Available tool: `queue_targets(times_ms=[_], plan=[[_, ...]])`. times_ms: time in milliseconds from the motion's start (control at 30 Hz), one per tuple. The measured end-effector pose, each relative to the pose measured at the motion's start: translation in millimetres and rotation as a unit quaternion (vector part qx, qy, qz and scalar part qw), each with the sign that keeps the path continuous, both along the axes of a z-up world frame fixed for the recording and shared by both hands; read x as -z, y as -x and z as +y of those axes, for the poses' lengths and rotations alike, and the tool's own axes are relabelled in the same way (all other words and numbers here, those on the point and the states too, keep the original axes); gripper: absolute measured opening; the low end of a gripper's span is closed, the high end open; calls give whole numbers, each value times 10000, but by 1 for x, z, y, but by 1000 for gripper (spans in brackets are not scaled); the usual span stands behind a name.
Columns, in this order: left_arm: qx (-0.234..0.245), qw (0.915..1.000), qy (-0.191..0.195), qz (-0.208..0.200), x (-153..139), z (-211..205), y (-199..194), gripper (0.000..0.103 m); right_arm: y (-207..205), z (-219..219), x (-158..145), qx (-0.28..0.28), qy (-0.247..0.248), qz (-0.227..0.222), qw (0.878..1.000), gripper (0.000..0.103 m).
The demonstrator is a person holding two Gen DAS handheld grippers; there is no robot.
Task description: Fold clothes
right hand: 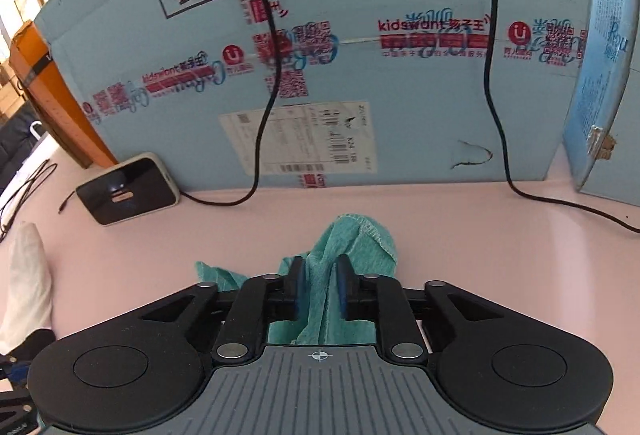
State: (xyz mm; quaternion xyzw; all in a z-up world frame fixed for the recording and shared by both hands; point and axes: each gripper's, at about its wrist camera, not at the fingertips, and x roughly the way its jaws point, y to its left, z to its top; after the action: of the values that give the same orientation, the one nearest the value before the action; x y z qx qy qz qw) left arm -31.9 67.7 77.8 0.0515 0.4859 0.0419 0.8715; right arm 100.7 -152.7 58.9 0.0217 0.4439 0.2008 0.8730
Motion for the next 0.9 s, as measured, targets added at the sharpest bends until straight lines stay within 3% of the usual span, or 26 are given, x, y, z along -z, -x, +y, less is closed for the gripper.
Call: queue_targets(times_ms=[33,100,133,300,467,500,600,733,800,900], plan=[[30,10000,-37,36,2,-1,0,31,2,3,-1,-45,-29,51,10000,41],[59,10000,10,48,2,-3,-1,41,9,-4,0,-122,-42,140,9998,45],[68,10000,56,47,2,-3,-2,48,15,-12,1,-137,2,205,9997,46],[274,9993,265,-33,0,-12,-5,64,54,-47,6,-43,99,745,9972,46],[458,9986,253,1,2,-22,-1,77,101,-66,10,-115,-361,1597,9864,47],[488,9984,271,55,3,-23,0,80,109,-69,12,-111,-559,1764,9827,54],[600,9975,334,174,6,-28,9,80,127,-68,20,-100,-857,2045,9750,58],[647,9967,404,267,8,-29,25,82,140,-52,30,-112,-708,2206,9727,58],[620,9966,448,308,9,-26,31,82,145,-43,30,-222,-751,2193,9725,53],[483,9973,456,304,6,-17,38,82,151,-28,23,-243,-620,1947,9786,31]])
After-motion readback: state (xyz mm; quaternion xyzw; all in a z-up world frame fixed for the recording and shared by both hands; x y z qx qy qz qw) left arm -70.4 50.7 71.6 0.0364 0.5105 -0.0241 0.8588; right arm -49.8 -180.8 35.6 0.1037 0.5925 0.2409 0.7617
